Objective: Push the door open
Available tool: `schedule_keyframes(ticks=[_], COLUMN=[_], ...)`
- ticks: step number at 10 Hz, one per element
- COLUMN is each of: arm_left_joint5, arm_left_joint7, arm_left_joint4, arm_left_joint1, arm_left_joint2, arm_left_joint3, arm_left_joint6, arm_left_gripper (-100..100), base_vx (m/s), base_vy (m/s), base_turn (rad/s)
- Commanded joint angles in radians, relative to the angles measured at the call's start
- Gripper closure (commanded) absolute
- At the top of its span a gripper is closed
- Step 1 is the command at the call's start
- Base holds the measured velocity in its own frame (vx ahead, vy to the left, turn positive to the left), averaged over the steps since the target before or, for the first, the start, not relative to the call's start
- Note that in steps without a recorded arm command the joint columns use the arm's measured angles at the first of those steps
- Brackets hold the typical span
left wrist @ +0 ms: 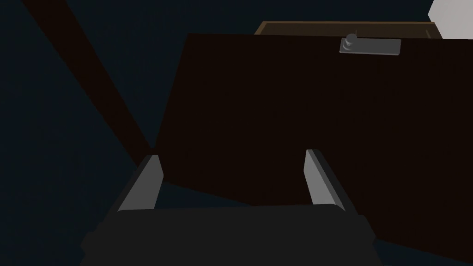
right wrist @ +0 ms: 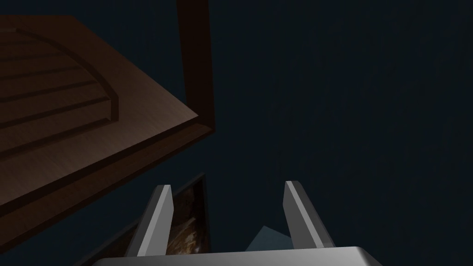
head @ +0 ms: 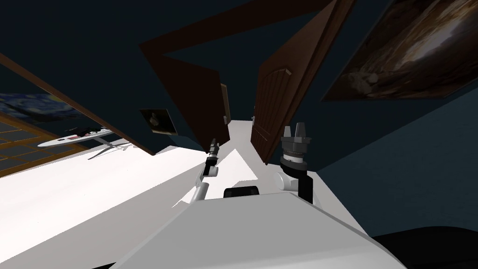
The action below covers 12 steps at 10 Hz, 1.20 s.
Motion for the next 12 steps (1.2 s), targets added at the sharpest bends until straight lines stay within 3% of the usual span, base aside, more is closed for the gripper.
schedule_keyframes(ticks=[1, 2, 3, 8, 9, 12], arm_left_joint5=[-0.008, -0.013, -0.013, -0.038, -0.038, -0.051], arm_left_joint7=[0.002, 0.004, 0.004, 0.016, 0.016, 0.023], arm_left_joint4=[0.050, 0.087, 0.099, 0.273, 0.285, 0.388], arm_left_joint1=[-0.035, -0.058, -0.058, -0.169, -0.169, -0.231], arm_left_joint2=[-0.003, -0.003, -0.003, -0.010, -0.010, -0.016], arm_left_joint3=[0.000, 0.000, 0.000, 0.000, 0.000, 0.001], arm_left_joint6=[0.001, 0.002, 0.002, 0.003, 0.003, 0.004], arm_left_gripper=[-100, -100, -100, -100, -100, -100], base_vx=[0.072, 0.093, 0.056, 0.082, 0.062, 0.060], base_vy=[0.059, 0.074, 0.073, 0.084, 0.057, 0.056], base_turn=[-0.028, -0.037, -0.011, -0.023, -0.013, -0.021])
